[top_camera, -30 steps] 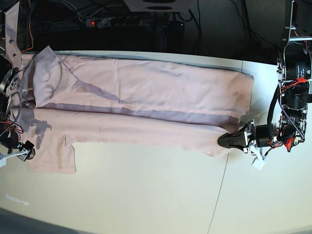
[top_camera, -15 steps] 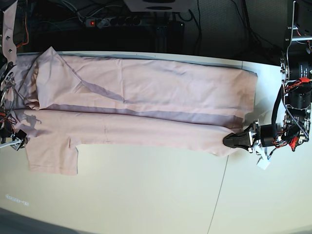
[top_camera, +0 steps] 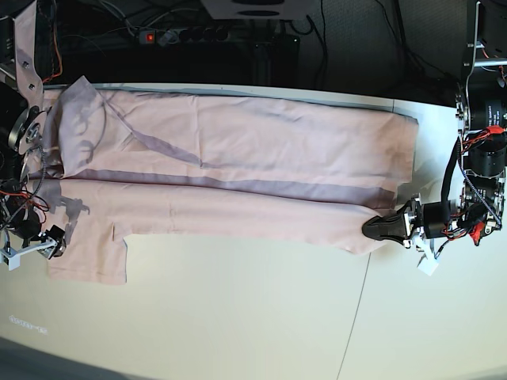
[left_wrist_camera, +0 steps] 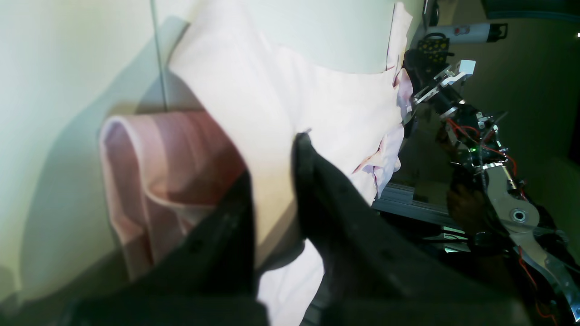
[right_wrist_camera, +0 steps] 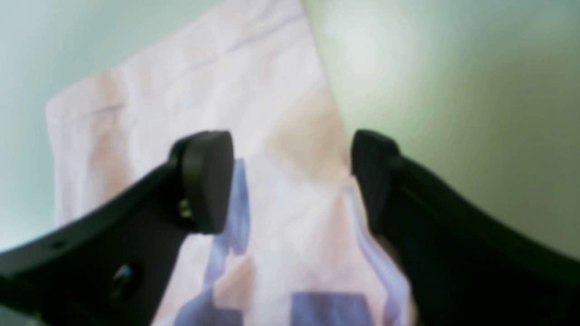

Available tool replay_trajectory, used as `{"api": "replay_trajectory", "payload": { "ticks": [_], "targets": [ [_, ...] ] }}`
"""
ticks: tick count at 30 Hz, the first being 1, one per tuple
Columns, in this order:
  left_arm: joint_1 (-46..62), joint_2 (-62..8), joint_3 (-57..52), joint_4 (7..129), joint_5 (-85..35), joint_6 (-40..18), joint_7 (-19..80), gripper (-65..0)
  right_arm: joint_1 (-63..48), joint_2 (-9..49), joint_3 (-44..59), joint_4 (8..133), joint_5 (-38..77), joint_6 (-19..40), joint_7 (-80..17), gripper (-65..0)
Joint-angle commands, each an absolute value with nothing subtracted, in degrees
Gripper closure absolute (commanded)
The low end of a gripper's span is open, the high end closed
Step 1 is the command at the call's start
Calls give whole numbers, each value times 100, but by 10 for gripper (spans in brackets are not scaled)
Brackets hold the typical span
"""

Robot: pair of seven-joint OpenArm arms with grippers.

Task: Fold the T-shirt properly
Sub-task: 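Hold the folded edge with the left gripper while the right gripper regrasps the shirt end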

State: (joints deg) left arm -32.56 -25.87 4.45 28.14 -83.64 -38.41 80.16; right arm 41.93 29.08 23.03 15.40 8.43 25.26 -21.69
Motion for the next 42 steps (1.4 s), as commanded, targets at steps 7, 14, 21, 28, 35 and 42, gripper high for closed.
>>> {"api": "replay_trajectory", "payload": {
  "ticks": [7, 14, 21, 28, 35, 42],
  "targets": [
    [-3433, -2668, 427, 2893, -8500, -4000, 8000, 0, 4298, 2749, 2283, 1562, 637, 2777, -2405, -394],
    [-3433, -2668, 427, 2893, -8500, -4000, 8000, 0, 4298, 2615, 1706, 1562, 642, 2788, -2401, -394],
    [-3433, -2668, 427, 2893, -8500, -4000, 8000, 0, 4300, 2622, 1050, 1564, 642, 2786, -2397, -394],
    [-3430, -2670, 427, 2893, -8500, -4000, 8000, 0, 4316, 2882, 945, 1575, 1138, 2764, -2353, -394],
    [-3433, -2670, 427, 2893, -8500, -4000, 8000, 0, 4313, 3354, 947, 1575, 1728, 2764, -2359, -394],
    [-3430, -2670, 427, 2893, -8500, -4000, 8000, 0, 4311, 3553, 1260, 1575, 1951, 2770, -2359, -394]
  ]
}}
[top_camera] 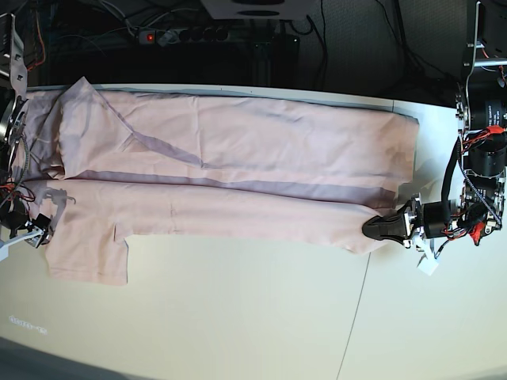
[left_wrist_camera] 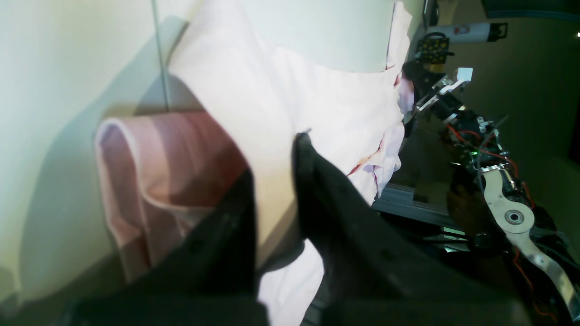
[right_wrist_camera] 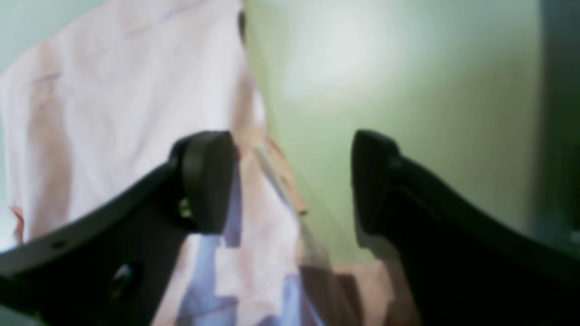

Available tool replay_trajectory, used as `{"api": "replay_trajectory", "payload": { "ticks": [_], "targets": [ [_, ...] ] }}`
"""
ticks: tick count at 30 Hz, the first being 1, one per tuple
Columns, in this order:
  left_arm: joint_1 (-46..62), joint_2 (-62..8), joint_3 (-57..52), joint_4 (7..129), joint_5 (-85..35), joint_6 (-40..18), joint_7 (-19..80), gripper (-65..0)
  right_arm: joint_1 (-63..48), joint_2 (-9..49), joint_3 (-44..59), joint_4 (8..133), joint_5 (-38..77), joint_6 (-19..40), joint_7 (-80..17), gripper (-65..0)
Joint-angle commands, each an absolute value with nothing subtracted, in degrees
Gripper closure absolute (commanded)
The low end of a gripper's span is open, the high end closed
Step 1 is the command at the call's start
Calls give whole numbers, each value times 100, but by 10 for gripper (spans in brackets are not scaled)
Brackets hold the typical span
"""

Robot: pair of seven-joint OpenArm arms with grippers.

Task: Fold the T-shirt properly
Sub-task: 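Hold the folded edge with the left gripper while the right gripper regrasps the shirt end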

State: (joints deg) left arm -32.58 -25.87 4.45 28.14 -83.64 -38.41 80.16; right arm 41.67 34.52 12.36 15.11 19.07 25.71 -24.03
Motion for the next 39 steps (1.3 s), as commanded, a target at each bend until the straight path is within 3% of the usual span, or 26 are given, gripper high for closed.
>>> {"api": "replay_trajectory", "payload": {
  "ticks": [1, 14, 39],
  "targets": [
    [-3430, -2670, 427, 2893, -8500, -4000, 8000, 0, 4311, 3540, 1315, 1575, 1951, 2773, -2362, -394],
    [-3448, -2668, 427, 2893, -8500, -4000, 8000, 0, 3642, 3135, 1841, 1564, 2180, 2786, -2045, -394],
    [-3446, -2668, 427, 2893, -8500, -4000, 8000, 0, 3680, 2239, 2040, 1662, 1647, 3022, -1953, -394]
  ]
}}
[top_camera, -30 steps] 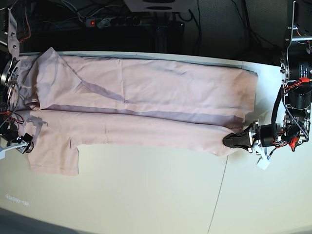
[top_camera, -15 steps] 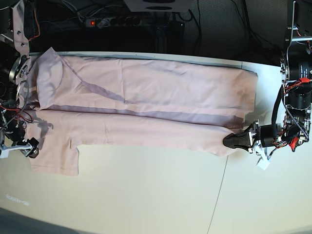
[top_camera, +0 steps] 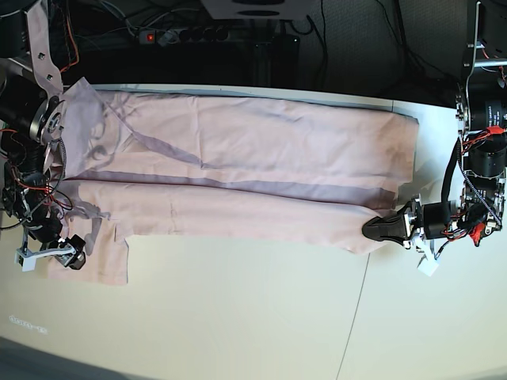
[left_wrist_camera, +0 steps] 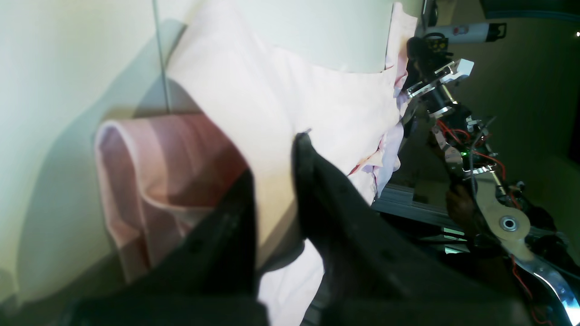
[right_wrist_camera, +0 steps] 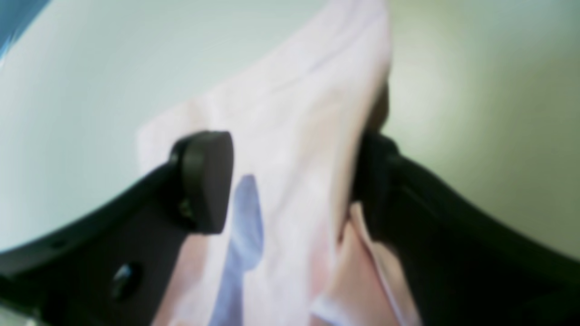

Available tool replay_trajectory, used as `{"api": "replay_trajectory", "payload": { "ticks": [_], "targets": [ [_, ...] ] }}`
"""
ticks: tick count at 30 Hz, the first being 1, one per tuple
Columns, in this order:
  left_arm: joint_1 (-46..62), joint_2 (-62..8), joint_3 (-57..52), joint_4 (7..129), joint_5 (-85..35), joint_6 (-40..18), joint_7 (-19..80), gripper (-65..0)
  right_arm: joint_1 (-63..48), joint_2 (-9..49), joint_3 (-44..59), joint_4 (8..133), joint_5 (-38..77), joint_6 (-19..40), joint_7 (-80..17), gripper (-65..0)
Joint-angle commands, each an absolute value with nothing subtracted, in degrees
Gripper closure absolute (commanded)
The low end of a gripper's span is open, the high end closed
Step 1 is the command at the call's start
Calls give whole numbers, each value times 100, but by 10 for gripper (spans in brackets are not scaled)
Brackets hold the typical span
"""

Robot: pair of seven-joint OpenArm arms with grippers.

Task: Fold the T-shirt properly
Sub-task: 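Hold the folded edge with the left gripper while the right gripper regrasps the shirt end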

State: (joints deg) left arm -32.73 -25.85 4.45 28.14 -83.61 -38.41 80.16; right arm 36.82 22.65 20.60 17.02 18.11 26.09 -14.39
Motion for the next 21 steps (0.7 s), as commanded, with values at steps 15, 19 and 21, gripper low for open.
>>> {"api": "replay_trajectory", "payload": {
  "ticks": [15, 19, 21],
  "targets": [
    [-3446, -2670, 427, 2893, -8500, -4000, 8000, 0, 3664, 2322, 2040, 2615, 283, 3022, -1675, 0],
    [-3446, -2670, 427, 2893, -8500, -4000, 8000, 0, 3662, 2333, 2034, 2921, -40, 3022, -1632, 0],
    [-3446, -2670, 427, 2893, -8500, -4000, 8000, 0, 3651, 2333, 1990, 3098, -40, 3022, -1627, 0]
  ]
}}
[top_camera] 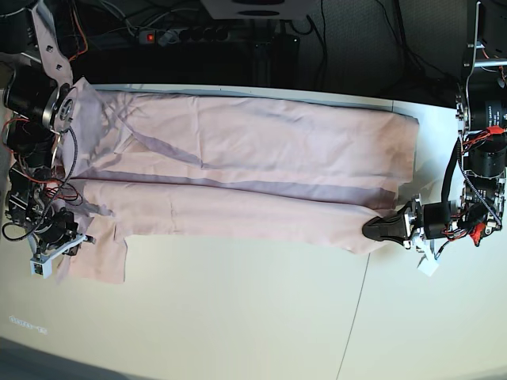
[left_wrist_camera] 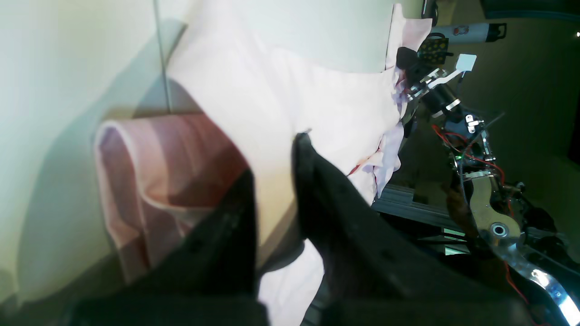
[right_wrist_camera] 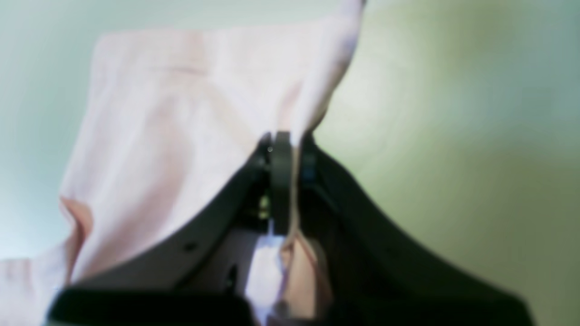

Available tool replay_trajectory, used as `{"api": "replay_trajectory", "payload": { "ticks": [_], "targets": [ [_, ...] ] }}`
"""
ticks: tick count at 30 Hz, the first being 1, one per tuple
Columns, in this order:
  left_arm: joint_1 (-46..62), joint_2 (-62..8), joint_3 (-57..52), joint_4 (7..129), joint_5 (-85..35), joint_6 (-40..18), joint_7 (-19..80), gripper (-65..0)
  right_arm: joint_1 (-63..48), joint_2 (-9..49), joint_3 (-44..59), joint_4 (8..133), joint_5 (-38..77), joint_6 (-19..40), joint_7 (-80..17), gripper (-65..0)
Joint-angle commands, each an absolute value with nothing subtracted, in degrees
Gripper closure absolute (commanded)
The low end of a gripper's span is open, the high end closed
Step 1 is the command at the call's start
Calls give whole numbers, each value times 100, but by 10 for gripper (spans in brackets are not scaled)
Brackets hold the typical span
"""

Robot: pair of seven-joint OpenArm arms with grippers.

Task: Fold the T-shirt properly
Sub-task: 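Hold the folded edge with the left gripper while the right gripper regrasps the shirt end, then pull the folded edge with both grippers to fold the shirt over again lengthwise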

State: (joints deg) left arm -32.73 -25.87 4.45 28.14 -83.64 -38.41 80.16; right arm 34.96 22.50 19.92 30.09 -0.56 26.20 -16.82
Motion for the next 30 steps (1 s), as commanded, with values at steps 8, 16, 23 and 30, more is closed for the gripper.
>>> {"api": "replay_trajectory", "payload": {
  "ticks": [8, 16, 23, 30],
  "targets": [
    [-3441, -2681, 427, 3157, -8500, -4000, 8000, 0, 3330, 2536, 1105, 4335, 561, 3024, -1559, 0],
    [-3406, -2720, 427, 3979, -8500, -4000, 8000, 0, 2469, 2987, 888, 5870, 1037, 3026, -1623, 0],
    [-3190, -2781, 427, 3986, -8500, -4000, 8000, 0, 1634, 3389, 926, 6683, 1564, 3026, -1619, 0],
    [-2491, -2989, 427, 4797, -8500, -4000, 8000, 0, 913, 3656, 1131, 7516, 1634, 3026, -1610, 0]
  ]
}}
